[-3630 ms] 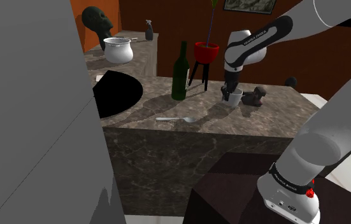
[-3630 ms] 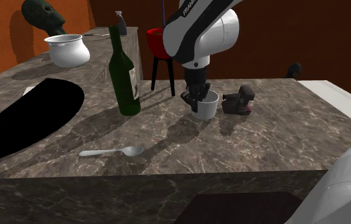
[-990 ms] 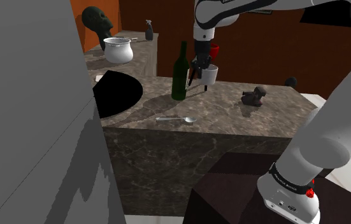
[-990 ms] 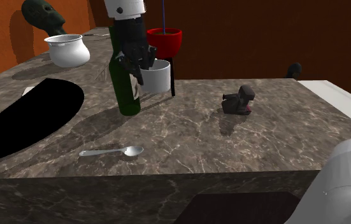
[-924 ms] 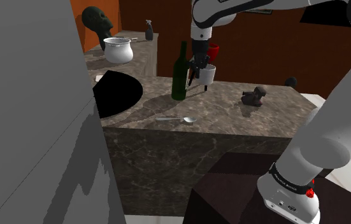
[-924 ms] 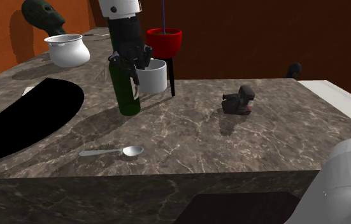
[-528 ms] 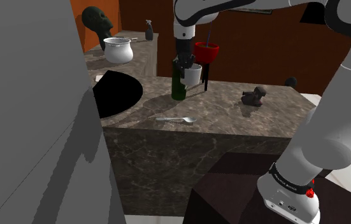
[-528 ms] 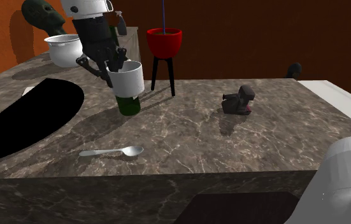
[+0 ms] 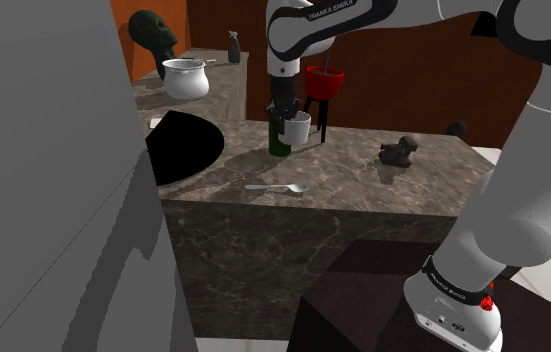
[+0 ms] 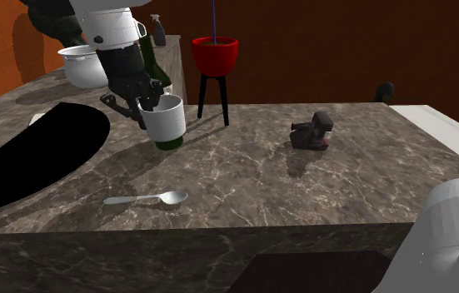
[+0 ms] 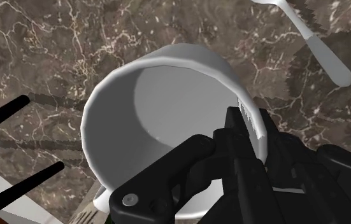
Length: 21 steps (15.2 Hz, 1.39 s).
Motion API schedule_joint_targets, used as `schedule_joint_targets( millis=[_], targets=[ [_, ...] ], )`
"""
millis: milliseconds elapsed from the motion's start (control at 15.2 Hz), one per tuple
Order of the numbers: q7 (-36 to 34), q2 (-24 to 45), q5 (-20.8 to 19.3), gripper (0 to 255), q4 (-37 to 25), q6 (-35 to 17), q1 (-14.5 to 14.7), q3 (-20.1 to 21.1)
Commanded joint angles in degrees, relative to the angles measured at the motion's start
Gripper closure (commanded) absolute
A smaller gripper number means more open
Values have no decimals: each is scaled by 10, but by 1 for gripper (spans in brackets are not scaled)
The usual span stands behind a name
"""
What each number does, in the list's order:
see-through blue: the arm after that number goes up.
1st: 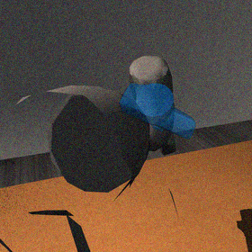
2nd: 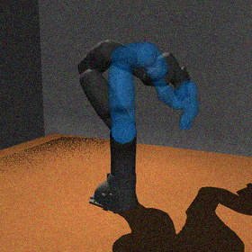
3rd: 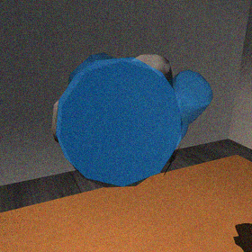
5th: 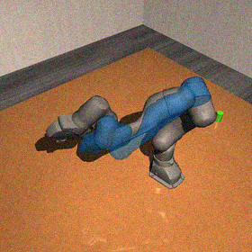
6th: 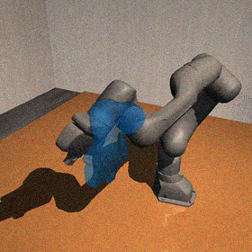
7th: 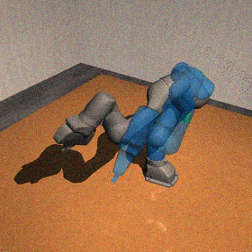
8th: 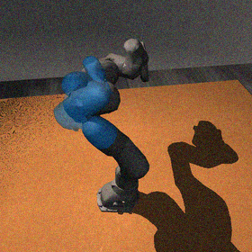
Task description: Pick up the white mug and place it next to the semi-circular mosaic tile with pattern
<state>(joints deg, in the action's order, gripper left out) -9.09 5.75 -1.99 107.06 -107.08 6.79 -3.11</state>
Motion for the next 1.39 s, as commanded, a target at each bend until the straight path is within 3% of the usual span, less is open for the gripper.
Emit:
schedule_joint_targets(
  millis=[0, 1122, 1320],
  targets=[
    [-2, 4, 0, 255, 11, -15, 1, 1],
    [-4, 56, 1, 255, 85, -141, 0, 1],
    [-4, 56, 1, 255, 85, -141, 0, 1]
  ],
)
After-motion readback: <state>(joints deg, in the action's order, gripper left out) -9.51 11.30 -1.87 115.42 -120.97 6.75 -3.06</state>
